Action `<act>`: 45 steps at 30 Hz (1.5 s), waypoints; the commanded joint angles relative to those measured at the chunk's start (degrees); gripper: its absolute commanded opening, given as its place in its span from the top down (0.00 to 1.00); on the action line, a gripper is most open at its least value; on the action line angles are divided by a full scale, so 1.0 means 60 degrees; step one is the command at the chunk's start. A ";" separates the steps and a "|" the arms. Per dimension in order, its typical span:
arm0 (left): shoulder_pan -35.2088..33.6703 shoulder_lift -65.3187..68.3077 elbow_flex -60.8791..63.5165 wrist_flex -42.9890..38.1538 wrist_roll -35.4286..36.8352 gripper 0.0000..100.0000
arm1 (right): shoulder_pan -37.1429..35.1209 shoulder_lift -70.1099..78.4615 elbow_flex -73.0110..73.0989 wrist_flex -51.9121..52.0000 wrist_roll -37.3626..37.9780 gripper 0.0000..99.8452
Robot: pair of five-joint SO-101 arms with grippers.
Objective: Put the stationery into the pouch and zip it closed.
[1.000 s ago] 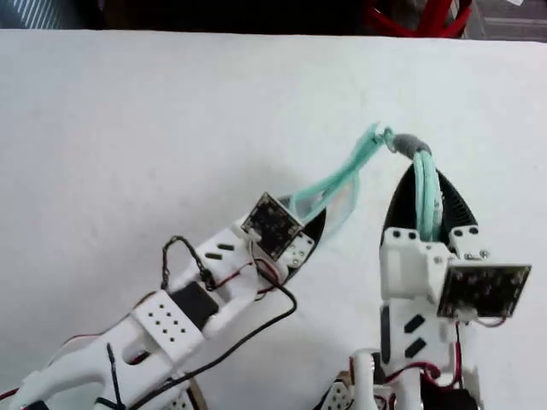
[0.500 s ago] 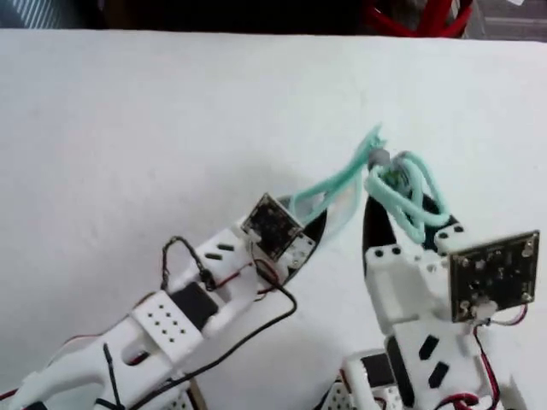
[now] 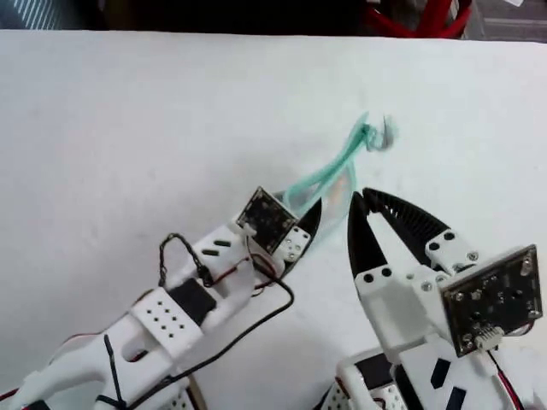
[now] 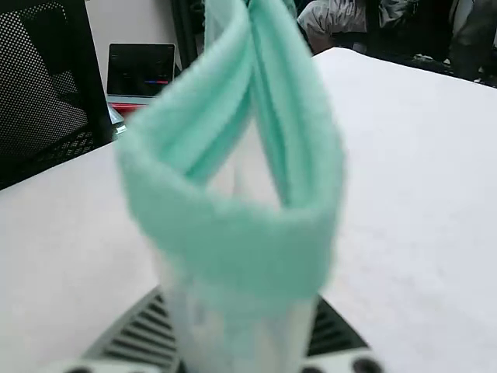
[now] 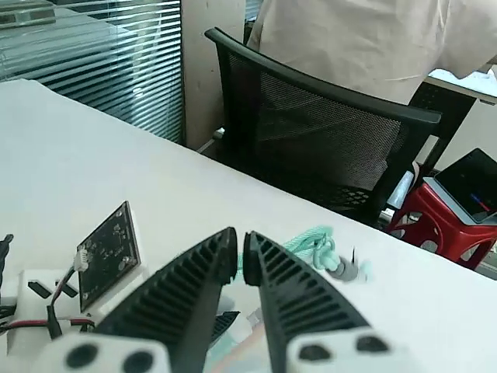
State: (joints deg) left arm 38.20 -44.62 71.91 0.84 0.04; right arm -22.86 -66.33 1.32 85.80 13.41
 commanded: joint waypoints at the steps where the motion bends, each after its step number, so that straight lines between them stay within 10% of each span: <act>1: -0.0154 -0.0007 -0.0161 -0.0044 -0.0103 0.98 | 0.1150 0.0403 0.0000 -0.0374 -0.0073 0.98; 7: -0.0110 -0.0007 -0.0147 -0.0044 -0.0103 0.98 | 0.3656 0.1502 0.2242 -0.1414 -0.0835 0.81; 21: -0.0081 -0.0007 -0.0117 -0.0044 -0.0103 0.98 | 0.3363 -0.3773 1.2762 -0.8623 0.0542 0.73; 45: 0.0403 0.0007 -0.0117 0.0352 -0.0103 0.98 | 0.3377 0.2322 1.1194 -1.3575 -0.1055 0.73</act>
State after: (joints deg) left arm 39.78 -45.05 71.82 2.07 -0.31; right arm -2.20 -57.71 74.02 5.89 7.96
